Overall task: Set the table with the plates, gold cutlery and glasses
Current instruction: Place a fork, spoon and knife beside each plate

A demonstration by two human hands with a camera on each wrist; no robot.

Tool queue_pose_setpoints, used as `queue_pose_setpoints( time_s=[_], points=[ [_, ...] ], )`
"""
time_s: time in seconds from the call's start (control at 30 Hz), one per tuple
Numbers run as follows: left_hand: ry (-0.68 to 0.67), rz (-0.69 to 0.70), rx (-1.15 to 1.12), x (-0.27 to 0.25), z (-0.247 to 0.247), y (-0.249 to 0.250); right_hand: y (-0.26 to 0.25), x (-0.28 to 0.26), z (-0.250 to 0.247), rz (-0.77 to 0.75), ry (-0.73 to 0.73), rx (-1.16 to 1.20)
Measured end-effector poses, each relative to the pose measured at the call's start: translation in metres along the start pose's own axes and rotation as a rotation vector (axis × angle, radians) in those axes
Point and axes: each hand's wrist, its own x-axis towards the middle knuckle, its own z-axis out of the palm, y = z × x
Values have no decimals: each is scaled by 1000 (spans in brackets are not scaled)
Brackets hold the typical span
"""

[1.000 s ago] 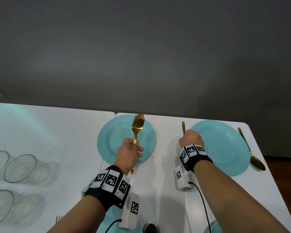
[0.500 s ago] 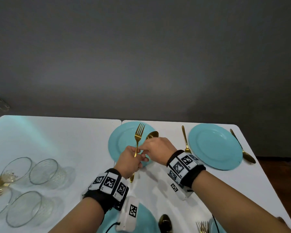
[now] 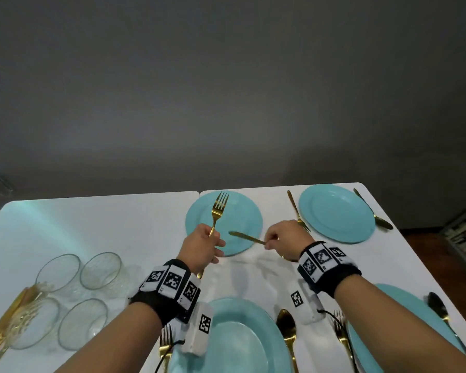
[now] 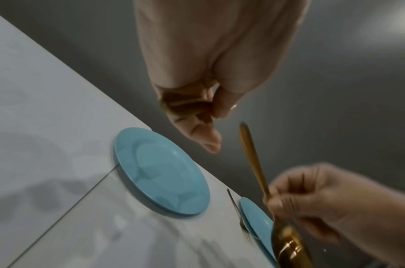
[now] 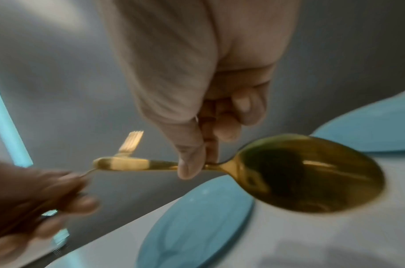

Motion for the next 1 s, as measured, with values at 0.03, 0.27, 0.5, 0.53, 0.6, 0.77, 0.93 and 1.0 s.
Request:
queue_pose_setpoints(
  time_s=[0.03, 0.27, 0.5, 0.53, 0.6, 0.77, 0.93, 1.0],
  points=[
    [15, -2, -3, 3, -2, -1, 8, 3, 0, 69, 15, 41],
    [115, 9, 22, 34, -1, 3, 55, 59, 1, 456, -18, 130],
    [167, -35, -9, 69, 2, 10, 64, 130, 20, 512, -210, 5],
    [170, -43, -20, 72, 2, 9, 62, 137, 22, 523, -213, 15],
    [172, -57, -34, 78, 4, 7, 59, 150, 26, 549, -198, 48],
    [171, -73, -16, 87, 8, 3, 52, 170, 33, 573, -158, 30],
    [166, -82, -21, 90, 8, 1, 48, 178, 29, 594, -111, 38],
    [167, -84, -26, 91, 8, 2, 49, 180, 27, 600, -107, 50]
  ],
)
